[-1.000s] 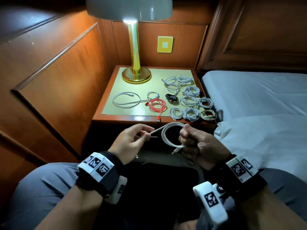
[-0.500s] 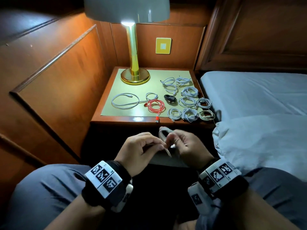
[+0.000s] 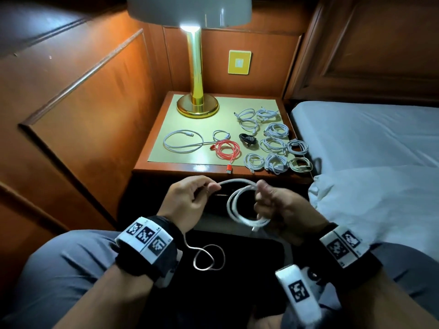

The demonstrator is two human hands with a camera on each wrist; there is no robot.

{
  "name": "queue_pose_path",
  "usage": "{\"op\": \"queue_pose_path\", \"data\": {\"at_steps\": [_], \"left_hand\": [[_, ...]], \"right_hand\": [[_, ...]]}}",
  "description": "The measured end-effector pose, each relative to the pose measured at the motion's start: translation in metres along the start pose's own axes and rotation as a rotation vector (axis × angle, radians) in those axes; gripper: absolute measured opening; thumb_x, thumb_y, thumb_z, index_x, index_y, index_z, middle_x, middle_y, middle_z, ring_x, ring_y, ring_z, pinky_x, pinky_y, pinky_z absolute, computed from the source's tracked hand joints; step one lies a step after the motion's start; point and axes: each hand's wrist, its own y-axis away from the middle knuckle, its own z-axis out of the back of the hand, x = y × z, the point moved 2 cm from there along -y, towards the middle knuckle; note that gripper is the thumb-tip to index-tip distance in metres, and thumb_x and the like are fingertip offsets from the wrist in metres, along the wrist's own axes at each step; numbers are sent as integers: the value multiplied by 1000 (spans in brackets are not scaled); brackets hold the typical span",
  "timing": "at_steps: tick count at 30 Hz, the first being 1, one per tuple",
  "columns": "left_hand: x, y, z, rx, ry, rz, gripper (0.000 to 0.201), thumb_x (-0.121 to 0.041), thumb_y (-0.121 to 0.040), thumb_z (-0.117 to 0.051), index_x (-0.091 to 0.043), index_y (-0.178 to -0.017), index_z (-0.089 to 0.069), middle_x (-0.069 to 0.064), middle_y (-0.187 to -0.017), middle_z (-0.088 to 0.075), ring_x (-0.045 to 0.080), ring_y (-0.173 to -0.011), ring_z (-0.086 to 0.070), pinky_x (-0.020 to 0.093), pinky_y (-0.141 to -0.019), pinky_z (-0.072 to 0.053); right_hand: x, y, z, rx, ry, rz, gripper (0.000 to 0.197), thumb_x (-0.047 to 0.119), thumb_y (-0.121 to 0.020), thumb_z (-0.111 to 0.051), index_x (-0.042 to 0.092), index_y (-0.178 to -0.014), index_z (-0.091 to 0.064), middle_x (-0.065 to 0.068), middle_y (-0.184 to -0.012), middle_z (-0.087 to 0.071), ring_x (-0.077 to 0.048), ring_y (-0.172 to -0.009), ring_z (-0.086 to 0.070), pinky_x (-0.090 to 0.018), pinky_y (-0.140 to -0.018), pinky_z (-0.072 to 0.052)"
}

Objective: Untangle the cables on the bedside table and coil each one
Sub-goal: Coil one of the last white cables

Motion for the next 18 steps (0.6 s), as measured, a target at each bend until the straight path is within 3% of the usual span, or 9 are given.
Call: {"op": "queue_pose_path", "data": {"at_steps": [4,7,9,11,14,16,18], "left_hand": [[29,-11,21,-46,-139,166,12,-21,-95,-66,-26,-91,-76,-10,-86,-75,9,-85,-69,24,-82,-53],[37,-6,11,67,-254,194,12,-20,-93,-68,-26,-87,-76,-9,-79,-72,10,-75,-66,12,-70,-46],[31,6,-11,187,-240,137,12,-21,-90,-69,-25,-80,-75,-7,-74,-70,13,-73,-67,17,-71,-50],[16,21,-33,355,-262,34,14,-34,-88,-62,-25,-82,-72,-6,-73,-67,14,-72,-66,24,-72,-53],[-15,31,-46,483,-162,-195,16,-27,-93,-63,-19,-83,-73,-5,-79,-67,10,-74,-63,15,-72,-47],[-30,27,-40,404,-88,-288,15,-20,-95,-64,-14,-86,-73,-4,-80,-66,9,-74,-62,13,-71,-45],[-33,21,-30,270,-68,-312,17,-19,-97,-60,-11,-87,-72,-5,-80,-66,7,-75,-62,14,-72,-46]], "right_hand": [[22,7,23,-246,-249,87,41,51,-94,-47,24,-63,-39,7,-50,-26,-7,-35,-16,-27,-48,-10],[24,11,33,-415,-218,196,43,46,-103,-42,24,-66,-39,7,-53,-28,-9,-40,-22,-27,-52,-18],[21,9,31,-438,-155,306,40,40,-105,-40,21,-70,-46,6,-53,-32,-8,-42,-26,-23,-48,-22],[15,7,27,-429,66,461,35,27,-107,-41,14,-77,-54,2,-55,-41,-9,-46,-35,-21,-47,-30],[7,5,20,-359,680,638,26,19,-104,-48,10,-85,-63,-2,-65,-63,-10,-57,-56,-20,-60,-44],[3,1,17,-268,916,543,25,22,-104,-51,16,-85,-66,5,-73,-71,-3,-65,-62,-18,-66,-43],[-1,-4,13,-130,937,361,30,23,-105,-48,16,-82,-67,5,-71,-73,-4,-67,-63,-22,-69,-43]]}}
